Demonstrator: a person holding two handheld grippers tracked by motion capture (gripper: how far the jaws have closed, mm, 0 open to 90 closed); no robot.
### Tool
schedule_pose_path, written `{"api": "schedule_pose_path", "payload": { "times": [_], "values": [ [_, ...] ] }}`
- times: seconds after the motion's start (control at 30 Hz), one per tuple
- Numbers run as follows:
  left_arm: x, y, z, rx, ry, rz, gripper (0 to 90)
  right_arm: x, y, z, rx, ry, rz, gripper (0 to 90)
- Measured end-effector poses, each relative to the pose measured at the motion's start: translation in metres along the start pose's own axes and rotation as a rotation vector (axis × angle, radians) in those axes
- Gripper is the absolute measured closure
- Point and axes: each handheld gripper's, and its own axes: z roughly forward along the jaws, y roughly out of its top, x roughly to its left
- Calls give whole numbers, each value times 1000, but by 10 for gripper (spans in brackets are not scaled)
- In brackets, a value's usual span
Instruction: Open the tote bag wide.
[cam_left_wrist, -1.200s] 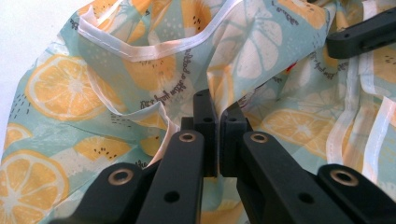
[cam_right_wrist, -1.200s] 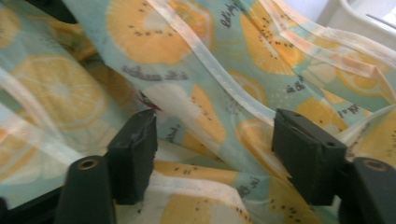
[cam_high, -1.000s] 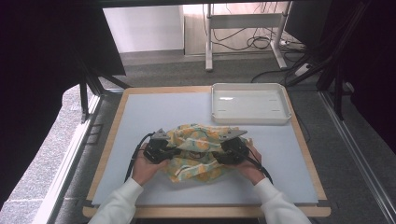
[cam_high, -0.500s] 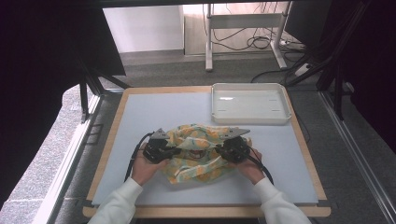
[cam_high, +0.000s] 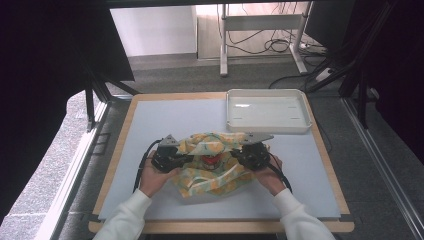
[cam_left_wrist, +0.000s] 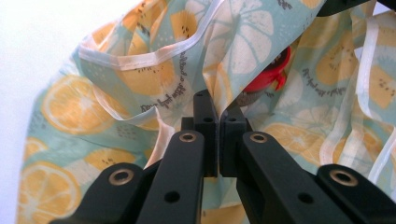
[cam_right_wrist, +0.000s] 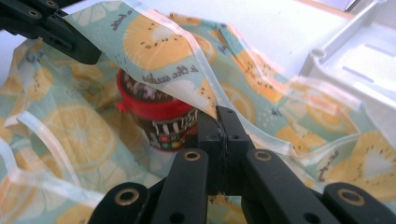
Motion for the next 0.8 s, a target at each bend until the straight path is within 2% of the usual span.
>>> {"api": "schedule_pose_path", "payload": {
  "times": [0.2, 0.4, 0.5, 0.8],
  "values": [
    [3, 8, -4, -23, 7, -5, 895, -4, 12, 0, -33, -10, 8, 890],
    [7, 12, -4, -27, 25, -3, 893, -9, 18, 5, -42, -17, 17, 890],
    [11, 14, -2, -20, 43, 1, 892, -12, 20, 10, -38, -24, 23, 890],
    [22, 13, 8, 4, 77, -21, 890, -19, 24, 31, -25, -44, 38, 890]
  ]
}}
